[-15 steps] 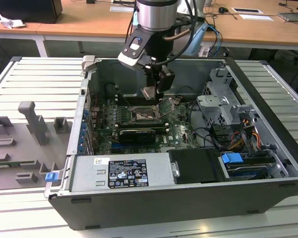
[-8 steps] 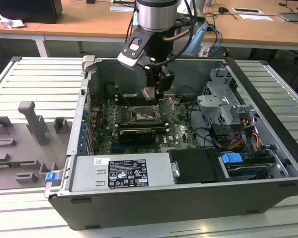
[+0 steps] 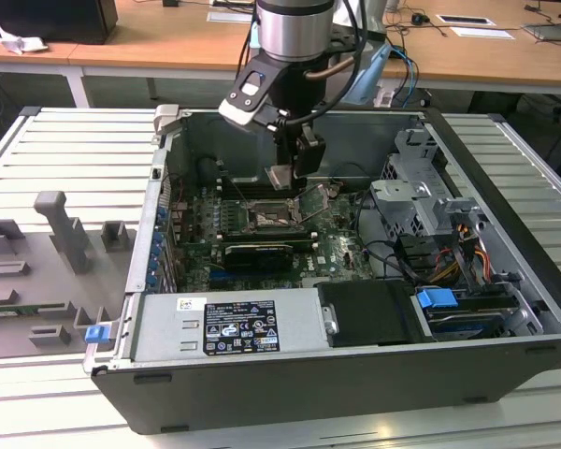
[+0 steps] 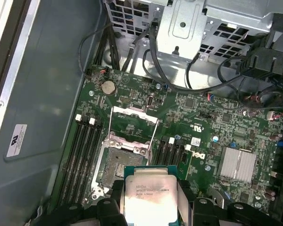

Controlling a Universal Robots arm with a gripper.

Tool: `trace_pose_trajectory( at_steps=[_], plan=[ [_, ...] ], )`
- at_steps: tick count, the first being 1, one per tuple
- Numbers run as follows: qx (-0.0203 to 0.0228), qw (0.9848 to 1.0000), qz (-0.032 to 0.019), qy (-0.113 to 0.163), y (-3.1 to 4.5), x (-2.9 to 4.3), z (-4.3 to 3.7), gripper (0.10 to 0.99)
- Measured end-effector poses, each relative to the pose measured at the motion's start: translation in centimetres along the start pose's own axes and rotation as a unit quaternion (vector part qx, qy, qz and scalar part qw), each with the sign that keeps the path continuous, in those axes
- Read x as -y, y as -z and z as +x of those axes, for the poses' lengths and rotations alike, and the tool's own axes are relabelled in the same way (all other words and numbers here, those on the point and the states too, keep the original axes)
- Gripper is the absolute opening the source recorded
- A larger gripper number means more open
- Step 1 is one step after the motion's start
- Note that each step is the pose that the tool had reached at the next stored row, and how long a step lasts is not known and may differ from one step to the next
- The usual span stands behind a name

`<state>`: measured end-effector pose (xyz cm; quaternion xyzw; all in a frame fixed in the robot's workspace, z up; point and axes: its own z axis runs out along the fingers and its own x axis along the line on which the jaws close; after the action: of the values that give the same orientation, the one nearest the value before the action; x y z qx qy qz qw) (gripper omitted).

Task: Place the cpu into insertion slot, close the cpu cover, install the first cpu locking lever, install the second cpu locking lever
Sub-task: 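Place the cpu into insertion slot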

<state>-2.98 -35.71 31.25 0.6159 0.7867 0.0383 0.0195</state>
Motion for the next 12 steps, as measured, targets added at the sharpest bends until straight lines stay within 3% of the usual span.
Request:
trace_pose_trajectory(
  at_steps=[12],
  plan=[
    [0.0009,1.0000,-0.0002,-0.009,-0.75,0.07,0.21,0.537]
  ],
)
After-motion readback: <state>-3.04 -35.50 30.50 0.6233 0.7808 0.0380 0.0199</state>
